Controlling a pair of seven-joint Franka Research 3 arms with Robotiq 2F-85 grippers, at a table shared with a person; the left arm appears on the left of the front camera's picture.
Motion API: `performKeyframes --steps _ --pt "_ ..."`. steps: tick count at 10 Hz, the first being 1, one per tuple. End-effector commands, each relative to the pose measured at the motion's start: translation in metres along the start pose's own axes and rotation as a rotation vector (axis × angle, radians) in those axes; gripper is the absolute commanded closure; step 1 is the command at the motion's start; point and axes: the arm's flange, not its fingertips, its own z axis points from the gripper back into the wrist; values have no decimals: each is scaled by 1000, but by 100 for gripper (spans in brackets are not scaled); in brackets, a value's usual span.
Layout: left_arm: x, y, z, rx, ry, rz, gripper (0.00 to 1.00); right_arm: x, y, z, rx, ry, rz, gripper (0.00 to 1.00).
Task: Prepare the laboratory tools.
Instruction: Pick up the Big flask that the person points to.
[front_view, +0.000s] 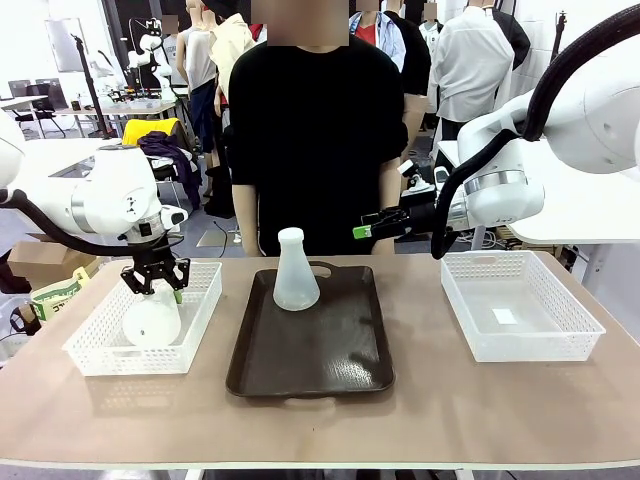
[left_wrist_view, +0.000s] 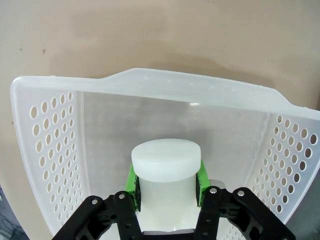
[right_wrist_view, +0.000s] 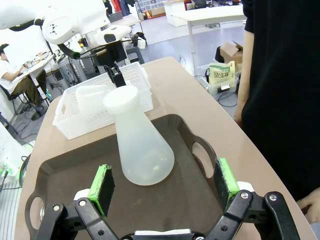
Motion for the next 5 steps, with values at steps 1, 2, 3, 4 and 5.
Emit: performKeyframes --steps 1,2,3,4,5 --pt "-3 0 1 -5 -16 -1 100 -1 1 0 4 9 3 0" --pt "-3 0 1 -5 -16 -1 100 -1 1 0 4 9 3 0" --pt "-3 0 1 -5 -16 -1 100 -1 1 0 4 9 3 0" --pt "-3 0 1 -5 -16 -1 100 -1 1 0 4 9 3 0" --pt "-3 0 1 -5 -16 -1 100 -1 1 0 4 9 3 0"
